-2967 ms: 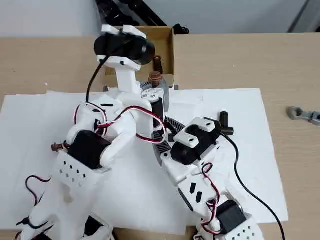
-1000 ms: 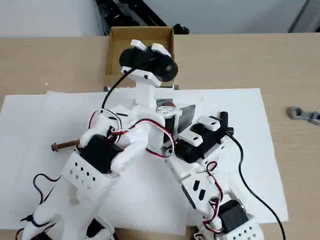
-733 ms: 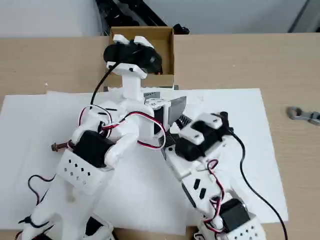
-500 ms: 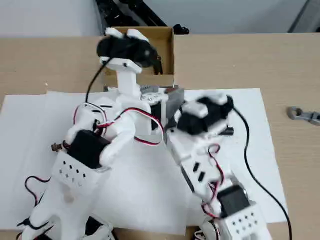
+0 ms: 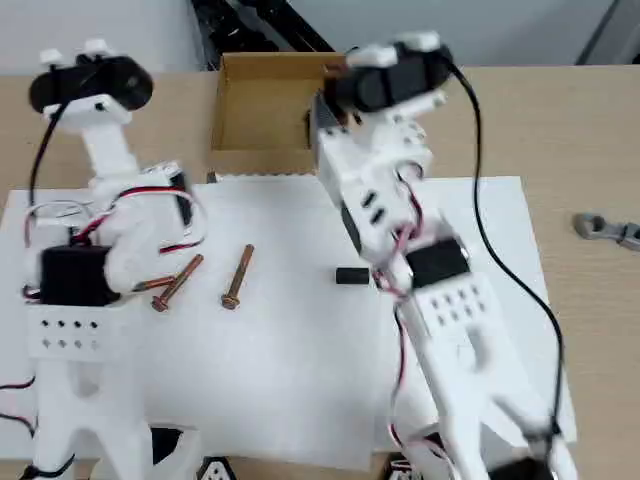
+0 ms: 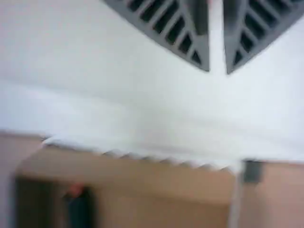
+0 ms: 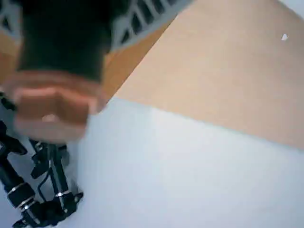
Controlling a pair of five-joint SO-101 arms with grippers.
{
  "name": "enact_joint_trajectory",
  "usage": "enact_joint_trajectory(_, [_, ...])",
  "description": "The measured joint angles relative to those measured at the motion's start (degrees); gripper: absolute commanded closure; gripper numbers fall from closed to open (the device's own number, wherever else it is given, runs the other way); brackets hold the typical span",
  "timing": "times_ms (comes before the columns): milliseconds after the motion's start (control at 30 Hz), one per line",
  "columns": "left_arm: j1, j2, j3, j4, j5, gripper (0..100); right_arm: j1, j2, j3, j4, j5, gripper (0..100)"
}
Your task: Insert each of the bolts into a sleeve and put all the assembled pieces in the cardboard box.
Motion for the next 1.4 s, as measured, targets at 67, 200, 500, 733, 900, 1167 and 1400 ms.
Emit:
enact_joint_trajectory(67, [-1.76,0.00,0.00,1.85,-3.69,99,0.00,5.98,-3.43,-1.93,0.00,99.5])
enact_joint_trajectory(200, [-5.27,0.00,0.00,2.99,-6.86,99,0.00,18.29,-10.64,-6.51,0.00,99.5])
enact_joint_trajectory(500, [-8.00,0.00,7.74,2.99,-10.20,99,0.53,51.08,-32.97,-13.80,0.00,99.4])
enact_joint_trajectory(733, [-8.09,0.00,10.02,2.99,-10.29,99,1.41,73.05,-51.78,-12.75,0.00,85.7])
enact_joint_trajectory(900, [-8.18,0.00,11.08,2.99,-10.20,99,1.41,77.89,-57.58,-7.38,-0.09,85.5])
enact_joint_trajectory(1167, [-8.18,0.00,12.57,2.99,-10.20,92,1.41,77.98,-58.64,-4.57,-0.09,86.4])
enact_joint_trajectory(1400, [-11.96,0.35,13.54,2.99,-10.55,84,1.58,69.89,-58.64,9.58,-2.37,86.6])
